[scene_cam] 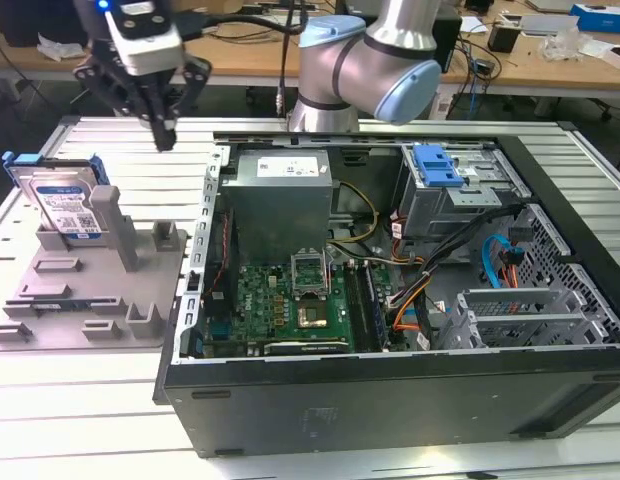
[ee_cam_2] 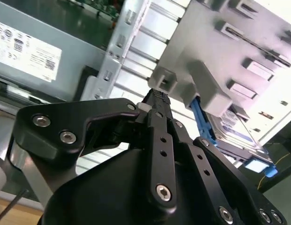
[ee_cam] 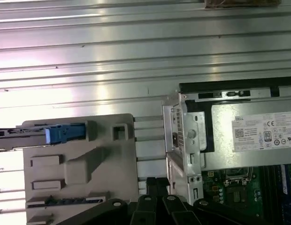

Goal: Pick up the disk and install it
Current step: 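Reach for the disk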

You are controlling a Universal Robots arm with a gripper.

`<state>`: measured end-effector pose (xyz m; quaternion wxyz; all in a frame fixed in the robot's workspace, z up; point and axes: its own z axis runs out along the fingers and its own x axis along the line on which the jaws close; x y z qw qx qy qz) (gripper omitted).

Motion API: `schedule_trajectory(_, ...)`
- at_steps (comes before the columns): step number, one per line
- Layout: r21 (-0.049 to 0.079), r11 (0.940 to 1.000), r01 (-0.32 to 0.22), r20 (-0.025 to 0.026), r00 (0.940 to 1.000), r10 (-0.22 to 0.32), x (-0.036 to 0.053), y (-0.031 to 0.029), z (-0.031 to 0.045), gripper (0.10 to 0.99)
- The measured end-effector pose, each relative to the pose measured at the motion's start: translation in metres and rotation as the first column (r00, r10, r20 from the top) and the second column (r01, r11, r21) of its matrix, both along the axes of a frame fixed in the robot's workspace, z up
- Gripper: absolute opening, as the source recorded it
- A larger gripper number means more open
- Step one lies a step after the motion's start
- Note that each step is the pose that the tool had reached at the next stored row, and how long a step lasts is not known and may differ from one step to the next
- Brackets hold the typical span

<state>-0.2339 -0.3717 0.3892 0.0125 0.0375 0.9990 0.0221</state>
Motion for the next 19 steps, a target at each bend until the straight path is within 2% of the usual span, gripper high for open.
schedule_trajectory(4,0.0,1.0,0.0,0.0,1.0,0.0,-0.0208,0.0033,-0.0006,0.106)
schedule_trajectory(5,0.0,1.0,0.0,0.0,1.0,0.0,-0.0297,0.0048,-0.0009,0.106)
schedule_trajectory(6,0.0,1.0,0.0,0.0,1.0,0.0,-0.0459,0.0078,-0.0016,0.106)
schedule_trajectory(7,0.0,1.0,0.0,0.0,1.0,0.0,-0.0523,0.0091,-0.0019,0.106)
schedule_trajectory(11,0.0,1.0,0.0,-0.0001,1.0,0.0,-0.0726,0.0149,-0.0031,0.106)
schedule_trajectory(12,0.0,1.0,0.0,0.0,1.0,0.0,-0.0799,0.0174,-0.0035,0.106)
schedule_trajectory(15,0.0,1.0,0.0,0.0,1.0,0.0,-0.0912,0.0239,-0.0044,0.106)
schedule_trajectory(17,0.0,1.0,0.0,0.0002,1.0,0.0,-0.1011,0.0313,-0.0055,0.106)
schedule_trajectory(19,0.0,1.0,0.0,-0.0001,1.0,0.0,-0.1073,0.0363,-0.0059,0.106)
